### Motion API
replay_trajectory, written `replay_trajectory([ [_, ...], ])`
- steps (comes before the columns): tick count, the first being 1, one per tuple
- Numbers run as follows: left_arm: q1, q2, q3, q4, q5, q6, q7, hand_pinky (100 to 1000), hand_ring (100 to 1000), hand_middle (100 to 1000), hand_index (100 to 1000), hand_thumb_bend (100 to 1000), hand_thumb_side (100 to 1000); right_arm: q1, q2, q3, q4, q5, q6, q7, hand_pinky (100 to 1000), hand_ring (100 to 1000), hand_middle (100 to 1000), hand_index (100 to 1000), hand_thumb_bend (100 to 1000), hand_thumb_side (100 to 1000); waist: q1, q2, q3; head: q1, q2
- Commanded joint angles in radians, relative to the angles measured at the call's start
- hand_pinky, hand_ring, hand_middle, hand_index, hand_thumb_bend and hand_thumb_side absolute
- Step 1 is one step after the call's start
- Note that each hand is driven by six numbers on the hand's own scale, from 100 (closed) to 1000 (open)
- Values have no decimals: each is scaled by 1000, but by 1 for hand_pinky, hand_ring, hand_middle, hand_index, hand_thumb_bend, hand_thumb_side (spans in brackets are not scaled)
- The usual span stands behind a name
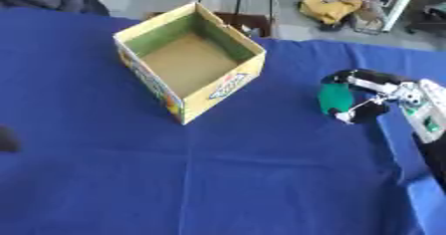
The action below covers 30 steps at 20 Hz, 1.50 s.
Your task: Pick up objects on the table and place them in the box.
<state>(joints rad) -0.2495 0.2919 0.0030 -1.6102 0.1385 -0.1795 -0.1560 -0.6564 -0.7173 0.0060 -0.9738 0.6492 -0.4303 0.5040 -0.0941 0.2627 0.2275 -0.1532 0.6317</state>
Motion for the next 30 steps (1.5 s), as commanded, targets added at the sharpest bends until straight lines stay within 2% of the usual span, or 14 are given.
replay_trajectory([
  [1,-12,21,-2,-18,-3,-2,-4,628,613,587,668,383,1000,-15,-27,-14,-1,10,2,-2,819,874,898,949,171,178,6,-14,-1,-3,-7],
  [2,-12,21,-2,-18,-3,-2,-5,628,613,587,668,383,1000,-15,-27,-14,0,11,2,-2,819,874,898,949,171,178,6,-14,-1,-3,-7],
  [3,-12,21,-2,-18,-3,-2,-4,629,613,587,667,383,1000,-15,-28,-15,1,13,4,-2,807,848,896,947,100,100,6,-14,-2,-3,-7],
  [6,-12,21,-2,-18,-3,-2,-4,629,613,587,667,384,1000,-15,-28,-17,4,19,10,0,791,809,895,946,100,100,6,-14,-4,-3,-7],
  [7,-12,21,-2,-18,-3,-2,-4,629,613,587,667,384,1000,-16,-28,-18,4,20,13,-1,760,763,892,942,100,100,6,-14,-5,-2,-7],
  [9,-12,21,-2,-17,-3,-2,-4,629,614,587,667,384,1000,-16,-27,-19,4,21,18,-5,739,726,891,940,100,100,6,-13,-6,-2,-7],
  [11,-12,21,-1,-17,-4,-2,-4,629,614,587,666,384,1000,-15,-27,-19,5,21,21,-9,737,721,890,940,100,100,6,-13,-7,-2,-8],
  [16,-13,20,-1,-17,-4,-2,-4,629,614,587,666,384,1000,-15,-25,-20,9,22,25,-15,614,588,883,933,100,100,5,-12,-5,0,-8],
  [19,-13,20,-1,-17,-4,-2,-4,629,614,587,666,385,1000,-15,-24,-20,11,18,25,-17,484,463,870,927,100,100,5,-13,-6,0,-8],
  [23,-13,20,0,-17,-3,-2,-4,629,614,587,666,386,1000,-16,-24,-22,7,1,24,-29,386,340,819,912,100,100,4,-14,-8,1,-9],
  [27,-12,21,0,-17,-3,-2,-4,629,614,587,666,387,1000,-18,-26,-22,-6,-11,22,-50,385,303,713,882,100,100,3,-16,-11,2,-8],
  [30,-12,21,0,-17,-3,-1,-4,629,614,587,666,388,1000,-21,-27,-21,-17,-14,19,-66,384,299,691,876,100,100,1,-18,-12,3,-8],
])
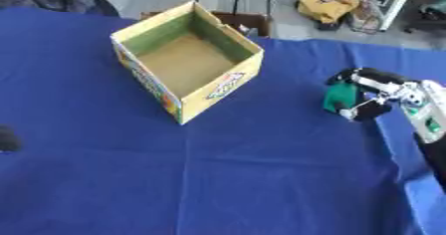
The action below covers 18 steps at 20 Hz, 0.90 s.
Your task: Pick up objects on the table and place them in the box.
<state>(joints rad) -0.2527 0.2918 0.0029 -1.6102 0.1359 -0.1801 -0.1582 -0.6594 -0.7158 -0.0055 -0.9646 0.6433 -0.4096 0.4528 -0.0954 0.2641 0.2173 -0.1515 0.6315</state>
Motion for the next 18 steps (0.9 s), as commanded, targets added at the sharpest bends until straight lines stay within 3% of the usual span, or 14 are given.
replay_trajectory([
  [1,-8,21,0,-17,0,0,-2,629,614,587,666,389,1000,-19,-28,-9,-29,-8,-2,-18,384,299,691,876,100,100,2,-21,-2,2,-8],
  [8,-5,23,1,-15,0,2,-2,629,614,587,666,392,1000,-34,-31,-7,-47,-19,-5,-26,382,296,687,873,100,100,-3,-28,-9,3,-6],
  [9,-4,23,1,-15,0,2,-2,630,614,587,666,392,1000,-38,-32,-7,-51,-23,-6,-26,382,296,689,873,100,220,-4,-30,-10,3,-6],
  [10,-3,24,1,-15,0,2,-2,629,614,587,665,393,1000,-43,-32,-6,-55,-26,-7,-26,382,296,688,873,100,100,-5,-32,-11,3,-5],
  [12,-1,24,1,-13,0,3,-2,629,614,587,665,395,1000,-57,-34,-4,-64,-35,-10,-23,384,297,692,872,100,145,-8,-38,-11,4,-4],
  [13,0,24,1,-13,0,3,-3,629,614,587,665,397,1000,-63,-35,-3,-69,-39,-12,-22,387,298,692,872,100,100,-10,-41,-11,4,-3],
  [18,5,25,-2,-8,2,7,-6,629,614,586,665,402,1000,-105,-35,7,-98,-63,-22,-14,400,307,698,870,100,100,-20,-64,1,4,1],
])
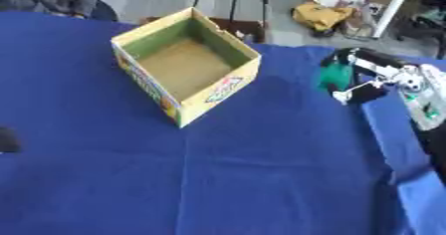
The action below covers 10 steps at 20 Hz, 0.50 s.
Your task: Pick up objects on the table and place them in the box.
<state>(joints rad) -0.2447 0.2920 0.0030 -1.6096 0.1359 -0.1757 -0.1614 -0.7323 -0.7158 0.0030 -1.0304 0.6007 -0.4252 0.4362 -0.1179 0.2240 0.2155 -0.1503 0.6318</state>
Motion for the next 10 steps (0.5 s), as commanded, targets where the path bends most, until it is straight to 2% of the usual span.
replay_trajectory([
  [1,-2,25,-4,-8,3,4,-4,629,614,586,665,403,1000,-40,-35,1,-35,-22,-7,4,401,307,698,870,100,100,0,-29,8,2,1],
  [10,-3,26,-32,-2,9,9,-32,628,614,584,664,404,1000,-143,10,22,-37,-31,-18,32,416,316,706,869,100,100,-12,-61,67,-17,-1],
])
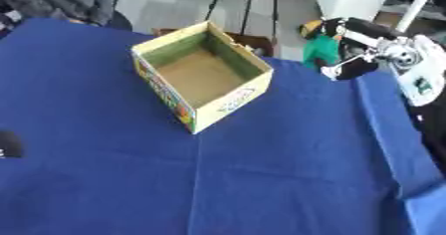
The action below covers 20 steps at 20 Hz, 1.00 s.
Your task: Pick up objects on the table and place them in the box.
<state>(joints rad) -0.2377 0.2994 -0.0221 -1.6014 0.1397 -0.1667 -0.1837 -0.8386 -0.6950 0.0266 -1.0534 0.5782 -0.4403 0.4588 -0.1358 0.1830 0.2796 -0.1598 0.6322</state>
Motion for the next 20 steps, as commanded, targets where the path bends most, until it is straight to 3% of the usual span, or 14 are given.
replay_trajectory([
  [1,-11,17,-10,-9,6,0,-12,628,614,584,664,404,1000,-49,-1,1,-9,-8,-3,14,417,317,706,870,100,100,5,-22,10,-12,-3],
  [9,-29,7,-31,-10,15,3,-34,628,614,584,664,402,1000,-117,70,19,22,20,-12,41,431,326,711,872,100,100,7,-27,72,-36,-10],
  [20,-57,-2,-42,-19,24,1,-47,628,614,583,663,395,1000,-154,146,24,72,96,-9,22,481,372,719,873,100,100,11,-4,139,-62,-33],
])
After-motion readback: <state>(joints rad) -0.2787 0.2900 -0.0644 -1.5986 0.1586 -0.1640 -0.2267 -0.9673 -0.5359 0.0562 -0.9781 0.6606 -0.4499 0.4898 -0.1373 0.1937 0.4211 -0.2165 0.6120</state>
